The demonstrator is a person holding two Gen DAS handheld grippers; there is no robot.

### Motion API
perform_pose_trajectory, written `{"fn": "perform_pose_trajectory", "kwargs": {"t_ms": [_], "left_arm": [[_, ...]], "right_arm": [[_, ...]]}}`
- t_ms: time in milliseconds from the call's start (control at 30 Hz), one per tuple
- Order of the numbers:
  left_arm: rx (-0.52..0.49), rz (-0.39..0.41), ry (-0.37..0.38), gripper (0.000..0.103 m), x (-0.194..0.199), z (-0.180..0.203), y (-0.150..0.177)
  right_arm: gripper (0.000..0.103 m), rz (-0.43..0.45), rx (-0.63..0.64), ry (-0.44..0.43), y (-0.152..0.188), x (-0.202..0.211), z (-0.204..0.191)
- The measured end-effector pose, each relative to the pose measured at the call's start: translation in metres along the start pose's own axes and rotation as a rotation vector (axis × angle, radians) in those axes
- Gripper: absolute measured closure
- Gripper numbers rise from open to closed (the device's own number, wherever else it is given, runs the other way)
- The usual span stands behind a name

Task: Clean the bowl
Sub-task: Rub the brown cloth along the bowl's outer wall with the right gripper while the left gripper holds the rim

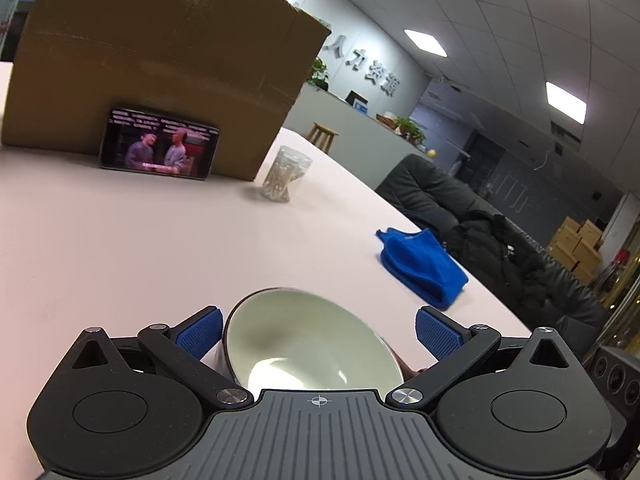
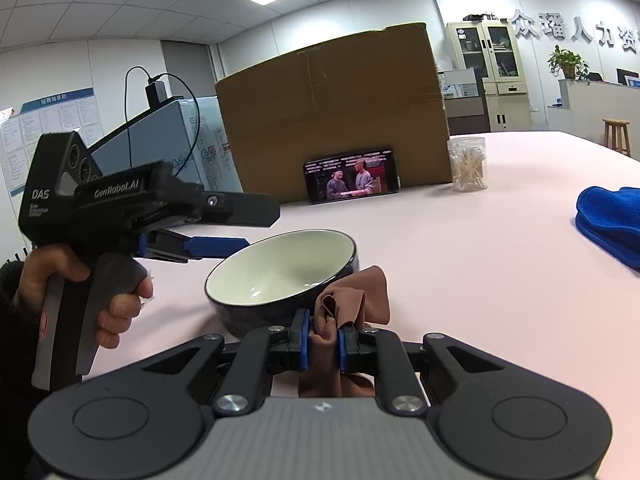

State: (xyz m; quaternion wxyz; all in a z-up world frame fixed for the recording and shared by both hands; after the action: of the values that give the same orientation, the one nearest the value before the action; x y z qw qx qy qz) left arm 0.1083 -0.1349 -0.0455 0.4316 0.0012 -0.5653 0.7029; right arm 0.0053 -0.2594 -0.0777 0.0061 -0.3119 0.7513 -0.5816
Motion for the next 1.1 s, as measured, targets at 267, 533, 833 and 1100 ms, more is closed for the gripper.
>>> {"fn": "perform_pose_trajectory", "kwargs": {"t_ms": [267, 533, 833, 1100], "left_arm": [[-0.036, -0.012, -0.001, 0.000, 0.011, 0.003, 0.008], [-0.047, 0.021, -0.027, 0.000, 0.047, 0.010, 0.032], [-0.207, 0.184, -0.379, 0.000, 0.036, -0.007, 0.019], [-0.230, 0.108, -0.426, 0.000, 0.026, -0.016, 0.027]], "right_arm": [[0.087, -0.002, 0.012, 0.004, 0.000, 0.002, 0.003], [0.087, -0.008, 0.007, 0.028, -0.003, 0.000, 0.013], [0.087, 0.014, 0.005, 0.013, 0.004, 0.010, 0.005], [0.087, 0.012, -0.007, -0.053, 0.017, 0.017, -0.020]]}}
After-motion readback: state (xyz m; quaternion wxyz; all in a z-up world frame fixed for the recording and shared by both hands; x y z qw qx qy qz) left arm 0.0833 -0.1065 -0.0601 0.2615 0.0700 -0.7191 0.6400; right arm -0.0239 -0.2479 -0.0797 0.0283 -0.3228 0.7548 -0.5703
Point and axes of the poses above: each gripper's, at about its wrist camera, not at the fingertips, and x roughly against the way its jaws point, z to its right, y to its underside, the point moved 9 cm from there along -x, roughly the way its jaws point, and after that the axes turned 11 degrees about -y, right-handed, at the moved point
